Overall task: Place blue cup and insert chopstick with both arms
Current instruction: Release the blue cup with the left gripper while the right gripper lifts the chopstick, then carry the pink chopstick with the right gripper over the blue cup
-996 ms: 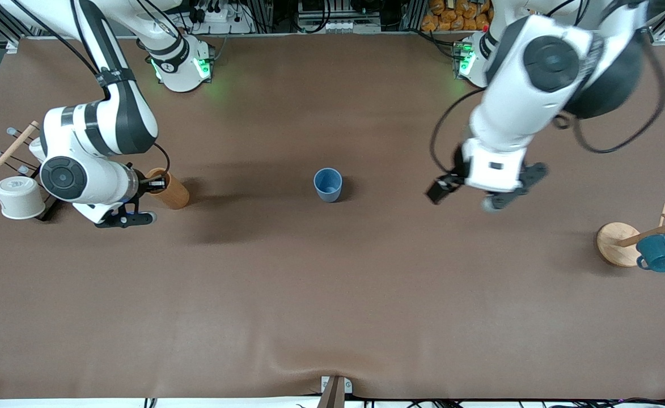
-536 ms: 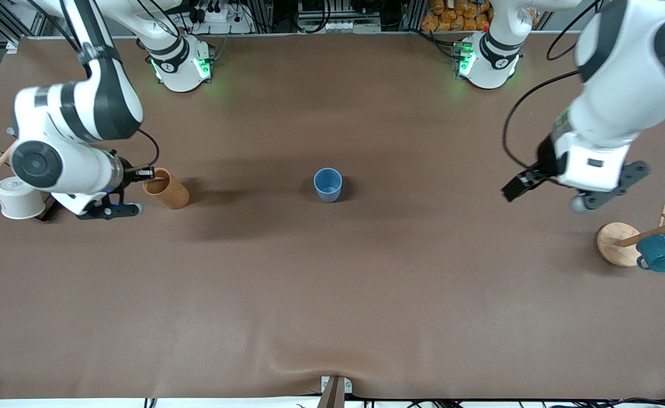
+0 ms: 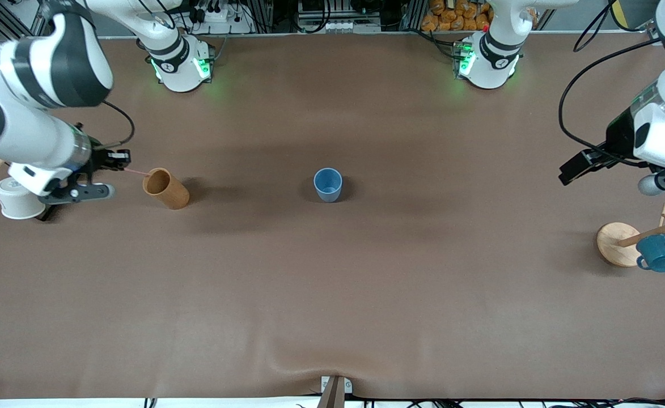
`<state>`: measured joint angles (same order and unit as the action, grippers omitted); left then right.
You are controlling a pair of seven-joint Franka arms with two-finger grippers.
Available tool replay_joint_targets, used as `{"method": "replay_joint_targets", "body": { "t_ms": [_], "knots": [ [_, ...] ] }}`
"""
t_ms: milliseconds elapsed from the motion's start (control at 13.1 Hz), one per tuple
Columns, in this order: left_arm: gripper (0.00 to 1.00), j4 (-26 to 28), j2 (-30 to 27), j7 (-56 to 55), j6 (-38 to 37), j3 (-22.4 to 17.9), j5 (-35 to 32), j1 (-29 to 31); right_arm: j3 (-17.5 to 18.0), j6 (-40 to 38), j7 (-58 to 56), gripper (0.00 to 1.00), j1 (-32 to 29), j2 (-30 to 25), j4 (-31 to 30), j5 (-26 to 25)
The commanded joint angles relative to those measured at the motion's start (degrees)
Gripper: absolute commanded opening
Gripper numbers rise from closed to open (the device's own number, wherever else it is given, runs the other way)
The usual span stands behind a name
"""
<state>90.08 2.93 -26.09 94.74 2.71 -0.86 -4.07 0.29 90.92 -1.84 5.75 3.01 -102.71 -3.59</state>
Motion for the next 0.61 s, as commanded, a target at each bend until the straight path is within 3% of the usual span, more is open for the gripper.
{"method": "replay_joint_targets", "body": {
  "t_ms": [0,306,536],
  "knots": [
    [1.00,0.89,-1.43,4.97,-2.00,0.98,-1.08,3.01,1.28,-2.15,-1.76,0.00,-0.22,-0.72,4.78,0.86],
    [1.00,0.71,-3.01,10.69,-4.99,0.63,-1.08,4.33,1.29,-0.05,-1.41,0.00,2.59,-0.20,6.91,11.03],
    [1.00,0.71,-3.02,15.09,-5.17,0.63,-1.08,5.74,1.29,4.25,-0.01,0.00,6.97,0.51,6.91,13.68]
  ]
}}
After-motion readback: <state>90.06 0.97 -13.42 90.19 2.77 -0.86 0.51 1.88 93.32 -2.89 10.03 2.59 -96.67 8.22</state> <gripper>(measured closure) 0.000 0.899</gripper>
